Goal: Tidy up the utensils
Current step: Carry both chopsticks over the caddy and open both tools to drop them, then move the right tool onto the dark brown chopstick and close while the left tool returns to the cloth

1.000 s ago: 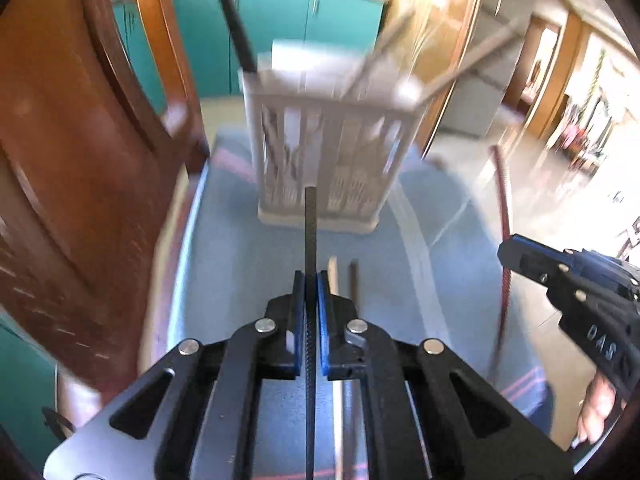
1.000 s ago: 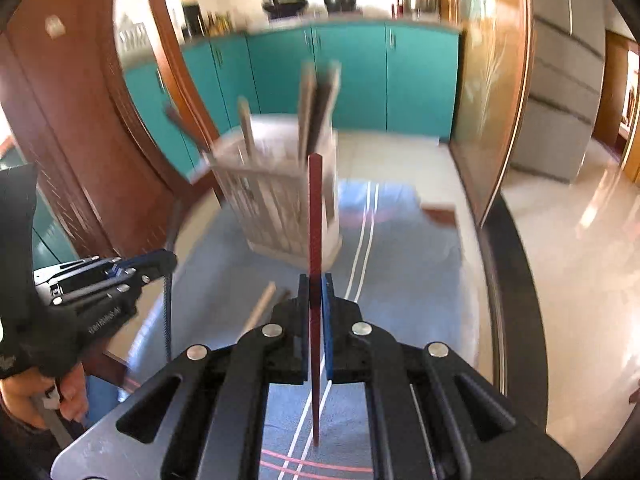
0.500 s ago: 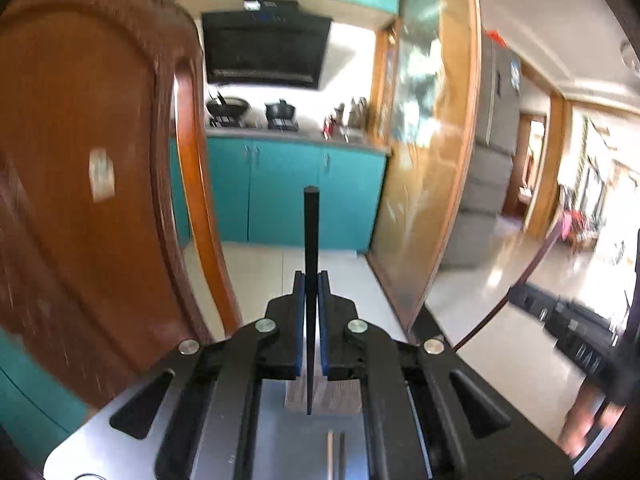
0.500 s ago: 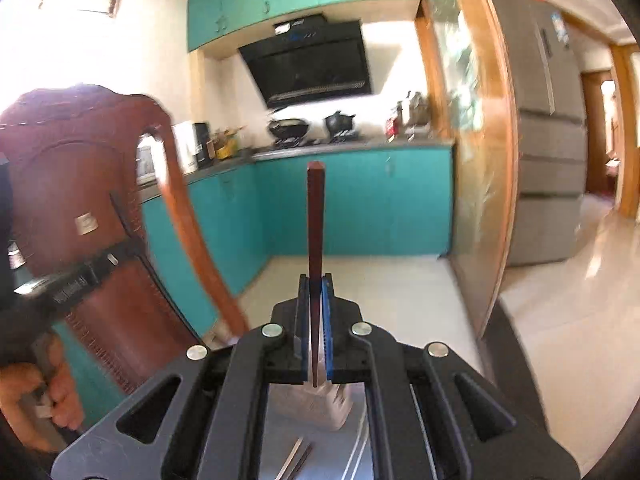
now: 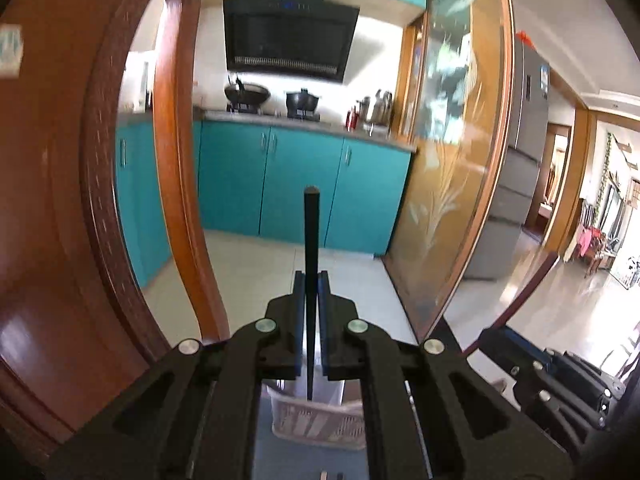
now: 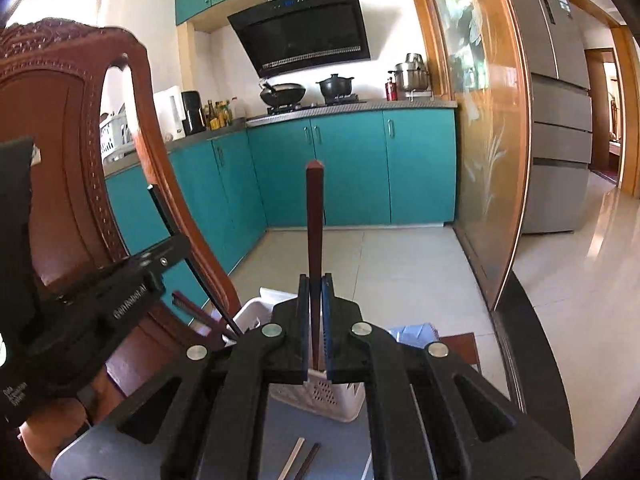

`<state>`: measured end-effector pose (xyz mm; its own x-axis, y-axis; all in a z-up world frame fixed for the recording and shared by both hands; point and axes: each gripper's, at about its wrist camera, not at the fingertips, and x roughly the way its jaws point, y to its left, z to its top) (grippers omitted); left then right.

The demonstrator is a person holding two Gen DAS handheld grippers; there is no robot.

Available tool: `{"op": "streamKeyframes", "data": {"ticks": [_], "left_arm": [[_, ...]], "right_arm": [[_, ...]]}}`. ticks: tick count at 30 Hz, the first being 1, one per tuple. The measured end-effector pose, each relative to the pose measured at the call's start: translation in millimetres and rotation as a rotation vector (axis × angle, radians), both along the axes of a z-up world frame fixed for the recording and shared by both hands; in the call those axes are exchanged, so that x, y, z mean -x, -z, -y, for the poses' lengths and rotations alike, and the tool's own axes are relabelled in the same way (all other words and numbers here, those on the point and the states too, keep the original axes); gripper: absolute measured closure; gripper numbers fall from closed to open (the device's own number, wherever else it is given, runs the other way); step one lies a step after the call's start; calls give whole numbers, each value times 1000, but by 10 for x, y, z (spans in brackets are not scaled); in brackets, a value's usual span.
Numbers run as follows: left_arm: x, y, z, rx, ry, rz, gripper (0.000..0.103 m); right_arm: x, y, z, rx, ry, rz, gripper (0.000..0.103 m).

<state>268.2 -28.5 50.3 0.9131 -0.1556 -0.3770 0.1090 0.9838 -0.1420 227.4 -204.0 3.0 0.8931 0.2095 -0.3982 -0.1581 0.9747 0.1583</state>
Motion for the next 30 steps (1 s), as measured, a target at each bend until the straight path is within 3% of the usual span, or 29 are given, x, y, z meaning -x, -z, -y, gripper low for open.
{"op": "streamKeyframes", "data": {"ticks": [7, 12, 15, 18, 22, 24, 27, 30], "left_arm": [[10, 164, -3, -5, -1, -48, 95], [158, 174, -48, 0, 14, -61, 81], [397, 267, -65, -25, 37, -79, 75], [595, 474, -87, -63, 48, -132, 75], [840, 807, -140, -93, 37, -242, 75], [928, 901, -148, -102, 38, -274, 67], [1053, 1026, -112, -140, 53, -304, 65], [1150, 1095, -98, -144, 70, -325, 64]], "right_arm": [[188, -170, 23, 7, 18, 41, 91], [689, -276, 54, -14, -64, 88, 91], [951, -105, 43, -1, -142, 58, 91], [1003, 275, 45, 22, -164, -46, 91], [668, 1089, -8, 81, -89, -358, 91], [527, 1345, -79, 86, -80, -445, 88], [300, 1671, -252, 81, -91, -545, 73], [121, 1868, -412, 92, -83, -599, 73]]}}
